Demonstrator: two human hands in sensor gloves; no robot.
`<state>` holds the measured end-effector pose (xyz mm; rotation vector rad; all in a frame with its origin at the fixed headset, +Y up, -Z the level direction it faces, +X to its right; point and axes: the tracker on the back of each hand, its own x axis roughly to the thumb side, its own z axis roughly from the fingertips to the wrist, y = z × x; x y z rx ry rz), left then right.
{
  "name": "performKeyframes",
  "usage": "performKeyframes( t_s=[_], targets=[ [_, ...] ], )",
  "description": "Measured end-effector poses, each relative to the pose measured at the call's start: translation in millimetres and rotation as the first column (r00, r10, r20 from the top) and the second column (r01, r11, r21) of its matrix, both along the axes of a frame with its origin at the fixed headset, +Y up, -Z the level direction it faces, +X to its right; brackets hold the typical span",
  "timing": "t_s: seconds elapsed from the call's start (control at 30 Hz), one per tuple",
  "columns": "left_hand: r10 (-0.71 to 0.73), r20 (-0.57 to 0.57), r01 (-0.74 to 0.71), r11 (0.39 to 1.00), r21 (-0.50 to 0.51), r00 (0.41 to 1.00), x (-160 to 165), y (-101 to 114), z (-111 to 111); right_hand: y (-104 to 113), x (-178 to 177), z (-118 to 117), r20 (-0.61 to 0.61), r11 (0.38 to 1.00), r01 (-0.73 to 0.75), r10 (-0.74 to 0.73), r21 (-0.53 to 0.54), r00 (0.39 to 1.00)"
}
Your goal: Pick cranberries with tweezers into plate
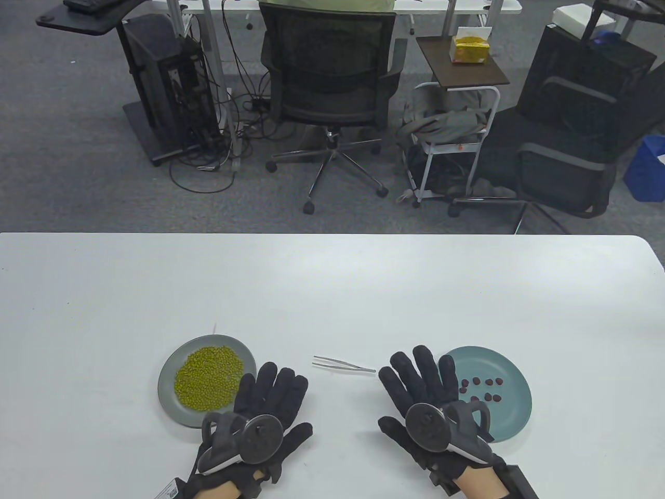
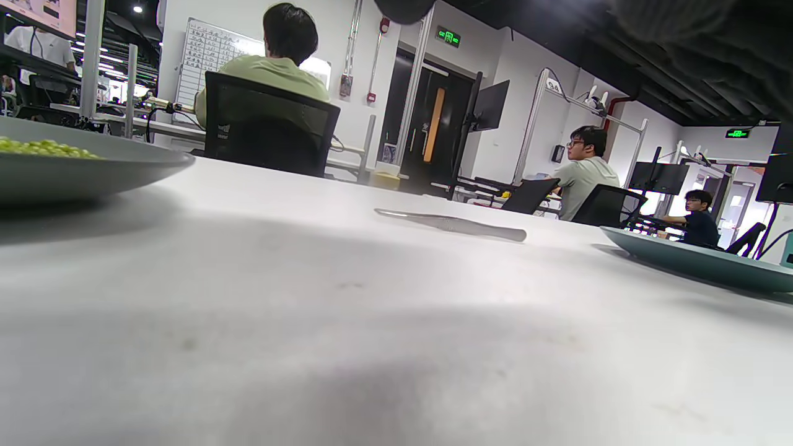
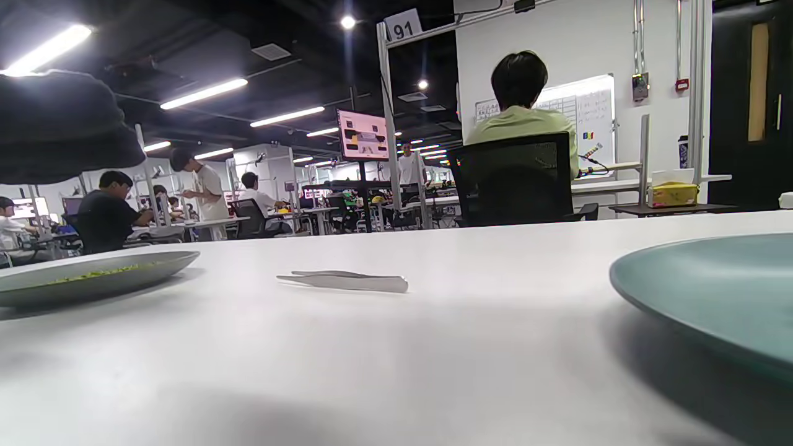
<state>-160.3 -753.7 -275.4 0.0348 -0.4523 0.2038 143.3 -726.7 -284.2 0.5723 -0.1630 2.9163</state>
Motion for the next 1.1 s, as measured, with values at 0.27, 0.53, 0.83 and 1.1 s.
performKeyframes(
  t_s=[0.27,0.53,0.83,1.1],
  targets=[
    [0.006,-0.014,-0.006,1.000,-0.012,1.000,-0.8,-4.3,-3.3,-3.5,-1.3,0.9,-0.023,1.000,0.011,-0.011,0.001,1.000],
    [-0.003,-0.015,0.003,1.000,-0.002,1.000,-0.4,-3.6,-2.9,-4.9,0.5,0.6,-0.013,1.000,-0.012,0.012,-0.003,1.000],
    [-0.001,-0.014,0.001,1.000,-0.009,1.000,-0.2,-4.0,-3.4,-6.8,0.7,-0.5,-0.018,1.000,-0.011,0.011,-0.016,1.000],
    [-0.002,-0.015,0.002,1.000,-0.010,1.000,-0.5,-4.0,-4.0,-8.4,0.2,-1.2,-0.026,0.999,-0.021,0.020,-0.029,0.999]
  ],
)
